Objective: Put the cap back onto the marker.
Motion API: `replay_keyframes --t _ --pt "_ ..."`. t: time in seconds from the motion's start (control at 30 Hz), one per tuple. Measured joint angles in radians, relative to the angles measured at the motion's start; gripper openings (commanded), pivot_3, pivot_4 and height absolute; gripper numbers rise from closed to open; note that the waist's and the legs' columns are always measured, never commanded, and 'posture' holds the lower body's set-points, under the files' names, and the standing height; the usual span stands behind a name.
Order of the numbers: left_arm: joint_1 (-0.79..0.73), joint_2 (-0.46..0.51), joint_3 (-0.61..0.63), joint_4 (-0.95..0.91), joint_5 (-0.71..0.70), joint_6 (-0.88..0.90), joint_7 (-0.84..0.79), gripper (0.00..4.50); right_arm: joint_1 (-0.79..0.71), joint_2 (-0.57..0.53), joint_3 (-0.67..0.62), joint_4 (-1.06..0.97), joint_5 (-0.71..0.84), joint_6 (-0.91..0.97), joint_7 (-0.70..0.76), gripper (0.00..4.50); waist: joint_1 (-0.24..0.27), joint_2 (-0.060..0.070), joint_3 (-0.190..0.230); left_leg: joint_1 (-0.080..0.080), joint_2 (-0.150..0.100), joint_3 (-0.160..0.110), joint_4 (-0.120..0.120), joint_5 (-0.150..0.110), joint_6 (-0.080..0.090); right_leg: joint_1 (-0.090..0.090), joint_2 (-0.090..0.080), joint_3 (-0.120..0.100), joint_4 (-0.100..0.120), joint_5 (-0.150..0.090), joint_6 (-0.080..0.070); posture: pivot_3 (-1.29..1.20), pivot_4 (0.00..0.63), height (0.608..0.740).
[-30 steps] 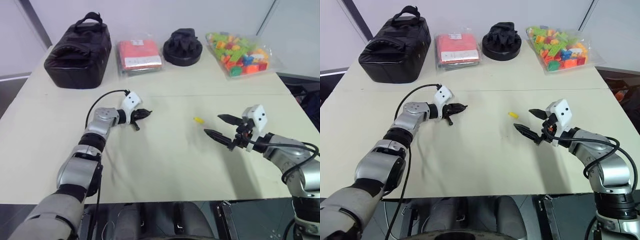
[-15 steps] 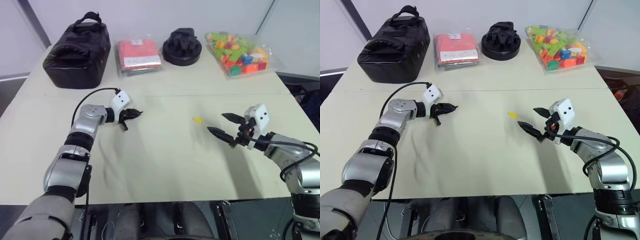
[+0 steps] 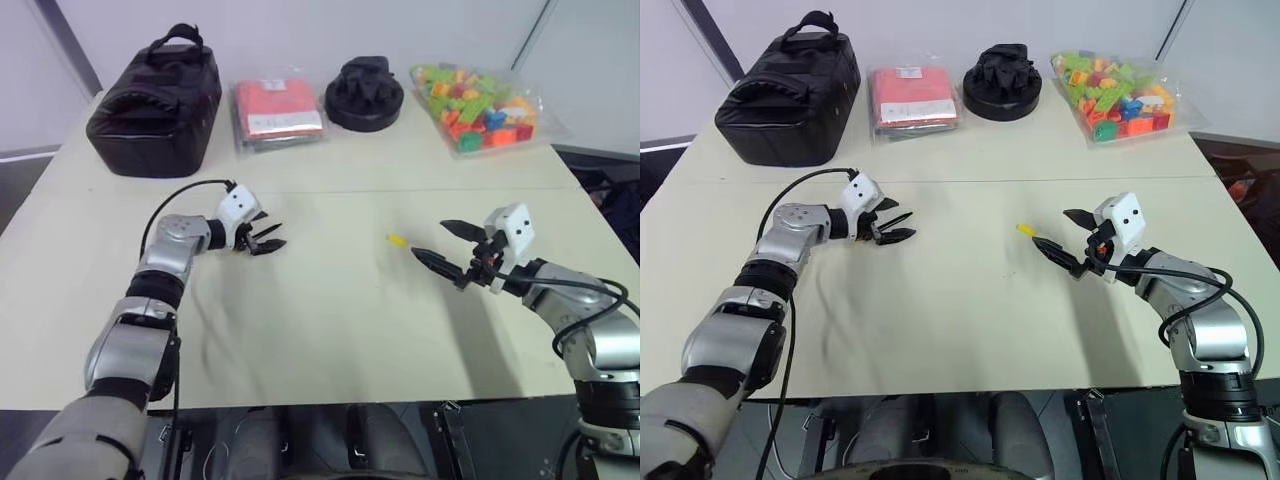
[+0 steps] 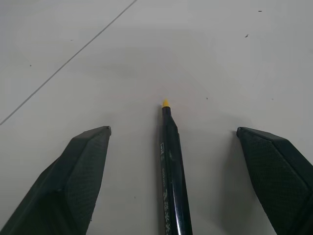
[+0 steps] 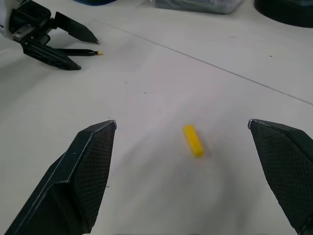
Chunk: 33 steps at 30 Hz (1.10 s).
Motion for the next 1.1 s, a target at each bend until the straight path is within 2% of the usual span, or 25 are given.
replay_keyframes --t 0.67,0.77,1.0,1.1 --pt "0.038 0.027 0.002 -0.079 -0.01 0.072 -0.022 4.45 0.003 0.0 0.003 0.0 0.0 0.0 0.002 4.5 0.0 0.0 0.0 0.0 0.0 0.0 0.0 0.0 0.0 0.0 0.0 0.0 0.0 0.0 0.0 0.0 0.15 0.74" --pt "0.038 0.026 0.001 -0.079 -0.015 0.078 -0.027 3.59 0.003 0.0 0.009 0.0 -0.001 0.0 0.002 4.5 0.0 0.0 0.0 0.0 0.0 0.0 0.0 0.0 0.0 0.0 0.0 0.0 0.0 0.0 0.0 0.0 0.15 0.74" --pt "0.04 0.023 0.001 -0.079 -0.022 0.081 -0.041 0.02 0.005 0.0 0.009 0.0 -0.001 0.0 0.0 4.5 0.001 0.0 0.0 0.0 0.0 0.0 0.0 0.0 0.0 0.0 0.0 0.0 0.0 0.0 0.0 0.0 0.15 0.74" --pt "0.04 0.022 0.001 -0.079 -0.024 0.081 -0.043 0.02 0.009 0.0 0.009 0.0 0.0 0.0 -0.001 4.5 0.001 0.0 0.0 0.0 0.0 0.0 0.0 0.0 0.0 0.0 0.0 0.0 0.0 0.0 0.0 0.0 0.15 0.74"
